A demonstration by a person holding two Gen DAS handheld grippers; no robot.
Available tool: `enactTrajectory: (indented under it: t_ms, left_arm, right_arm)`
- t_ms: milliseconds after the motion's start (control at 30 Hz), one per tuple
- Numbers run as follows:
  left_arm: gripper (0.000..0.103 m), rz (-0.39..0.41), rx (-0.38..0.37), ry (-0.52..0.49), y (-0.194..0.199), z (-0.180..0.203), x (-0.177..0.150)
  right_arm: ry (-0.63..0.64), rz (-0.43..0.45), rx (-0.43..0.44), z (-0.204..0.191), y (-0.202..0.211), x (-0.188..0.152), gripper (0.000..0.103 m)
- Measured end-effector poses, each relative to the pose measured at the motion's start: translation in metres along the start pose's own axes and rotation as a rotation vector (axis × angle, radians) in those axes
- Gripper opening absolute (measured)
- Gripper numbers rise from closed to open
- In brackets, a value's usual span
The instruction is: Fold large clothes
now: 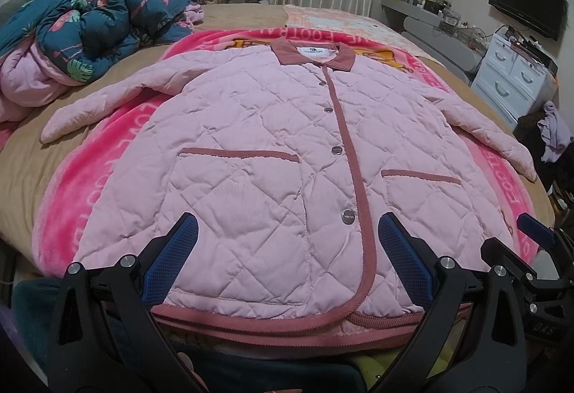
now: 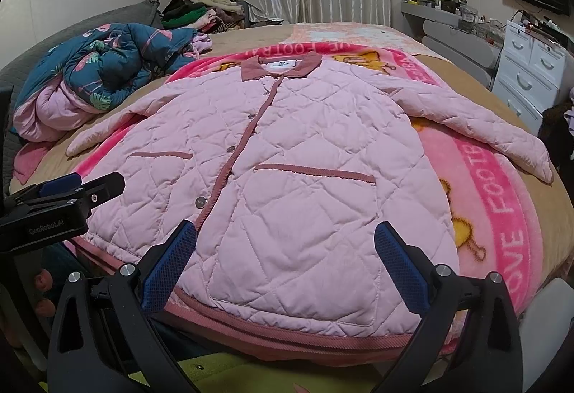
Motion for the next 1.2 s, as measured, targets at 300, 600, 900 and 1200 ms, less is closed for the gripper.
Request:
enactTrajectory:
  t_ms: [300,600,900,1200]
  left_arm:
    - [0.094,0.001,-0.002,0.0,0.0003,-0.0005,-0.0004]
    - [0.094,0.001,-0.001,0.001,0.0006,0.0003,0.0002]
    - [0.094,0.0,0.002,-0.006,0.0032,0.004,-0.0013]
    - [0.094,-0.006,-0.011,0.006,-0.0032,0.0028,-0.002]
  right_arm:
    - [-0.003,0.002,-0.001,-0.0006,0.0005,-0.0001,0.099]
    - [-0.005,0.001,-0.002,-0.0005,0.0,-0.0002,0.099]
    - [-0.005,-0.005,0.001,-0.0026,0.0,0.0001,0.099]
    - [0.003,-0.001,0.021,-0.0054,-0.0048,0.0057,0.099]
Point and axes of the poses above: each gripper's, at about its wrist camera, not at the fingertips, and y roughly against the way its jaws point, z to its right, x to its top, the point moved 10 cm from there along -y, roughly the way its jaws point, and after that the axes turned 15 degrees about -x, right-handed, at the moved point
